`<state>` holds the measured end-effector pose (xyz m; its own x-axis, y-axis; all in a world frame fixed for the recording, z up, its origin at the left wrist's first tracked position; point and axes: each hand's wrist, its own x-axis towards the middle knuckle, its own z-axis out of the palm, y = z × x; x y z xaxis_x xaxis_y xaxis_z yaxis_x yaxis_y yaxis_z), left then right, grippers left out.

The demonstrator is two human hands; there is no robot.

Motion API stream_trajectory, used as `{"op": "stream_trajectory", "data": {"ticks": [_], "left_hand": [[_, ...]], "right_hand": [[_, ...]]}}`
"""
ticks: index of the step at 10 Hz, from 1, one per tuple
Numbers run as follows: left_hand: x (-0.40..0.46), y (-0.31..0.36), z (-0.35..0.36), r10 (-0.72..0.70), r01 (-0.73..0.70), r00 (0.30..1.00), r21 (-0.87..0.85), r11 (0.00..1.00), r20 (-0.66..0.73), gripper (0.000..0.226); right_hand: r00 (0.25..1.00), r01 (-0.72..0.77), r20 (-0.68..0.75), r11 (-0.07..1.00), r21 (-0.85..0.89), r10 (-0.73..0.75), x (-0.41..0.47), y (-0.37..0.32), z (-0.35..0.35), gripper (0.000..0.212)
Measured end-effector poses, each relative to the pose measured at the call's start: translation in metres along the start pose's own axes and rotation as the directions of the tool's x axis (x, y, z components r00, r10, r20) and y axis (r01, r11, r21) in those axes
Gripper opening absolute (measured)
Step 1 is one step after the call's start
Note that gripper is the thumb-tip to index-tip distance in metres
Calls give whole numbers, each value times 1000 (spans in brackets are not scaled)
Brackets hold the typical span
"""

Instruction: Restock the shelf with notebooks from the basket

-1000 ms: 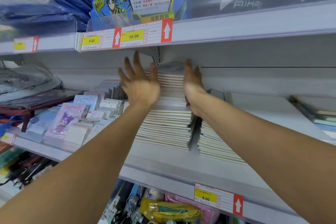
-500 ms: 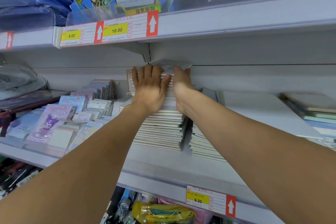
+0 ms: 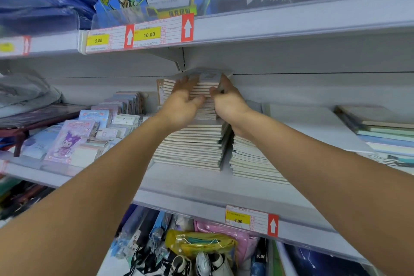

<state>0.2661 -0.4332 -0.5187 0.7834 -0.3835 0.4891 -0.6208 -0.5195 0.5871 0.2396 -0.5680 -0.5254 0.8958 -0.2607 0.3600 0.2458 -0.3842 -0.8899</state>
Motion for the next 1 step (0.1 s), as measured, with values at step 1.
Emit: {"op": "stream_trajectory", "data": {"ticks": [1], "left_hand": [[-39,-4,-6,-38,44,996,-87,995,75,48]], "right_hand": [[999,9,50,999,-38,-7,-15,-7,-9,70]]}}
